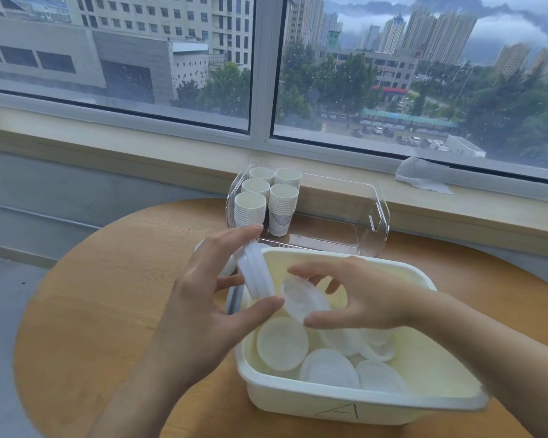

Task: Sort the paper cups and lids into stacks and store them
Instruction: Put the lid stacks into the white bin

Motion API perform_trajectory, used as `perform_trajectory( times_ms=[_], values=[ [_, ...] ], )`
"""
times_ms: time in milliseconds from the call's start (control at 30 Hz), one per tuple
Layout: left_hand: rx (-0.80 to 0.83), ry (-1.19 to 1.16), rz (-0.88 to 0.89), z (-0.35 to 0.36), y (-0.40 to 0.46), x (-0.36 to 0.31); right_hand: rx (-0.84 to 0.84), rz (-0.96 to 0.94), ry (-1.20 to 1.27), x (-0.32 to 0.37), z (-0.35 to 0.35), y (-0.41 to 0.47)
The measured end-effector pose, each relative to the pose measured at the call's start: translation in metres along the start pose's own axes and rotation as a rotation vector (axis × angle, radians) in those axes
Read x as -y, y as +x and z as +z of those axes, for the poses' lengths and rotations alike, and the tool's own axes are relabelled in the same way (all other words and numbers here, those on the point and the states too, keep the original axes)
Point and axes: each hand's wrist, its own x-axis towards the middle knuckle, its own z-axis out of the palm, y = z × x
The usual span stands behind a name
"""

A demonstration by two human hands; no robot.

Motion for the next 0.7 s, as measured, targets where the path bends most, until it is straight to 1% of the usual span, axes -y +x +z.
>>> perform_trajectory(
  times_ms=[133,200,267,367,600,700],
  values=[
    [0.013,-0.031,0.011,0.009,0.001,-0.01,-0.224,-0.018,0.368,0.004,-0.01,-0.022],
    [0.025,-0.057,0.008,0.015,0.001,-0.017,-0.28,-0.058,0.514,0.012,-0.015,-0.029],
    [0.042,-0.067,0.01,0.02,0.001,-0.022,-0.305,-0.095,0.598,0.019,-0.019,-0.035],
    [0.078,-0.079,0.019,0.026,0.0,-0.029,-0.289,-0.114,0.622,0.025,-0.023,-0.042],
    [0.132,-0.075,0.065,0.029,0.0,-0.04,-0.183,-0.144,0.617,0.029,-0.021,-0.051],
    [0.162,-0.078,0.082,0.03,0.0,-0.042,-0.163,-0.161,0.626,0.031,-0.021,-0.052]
  ],
)
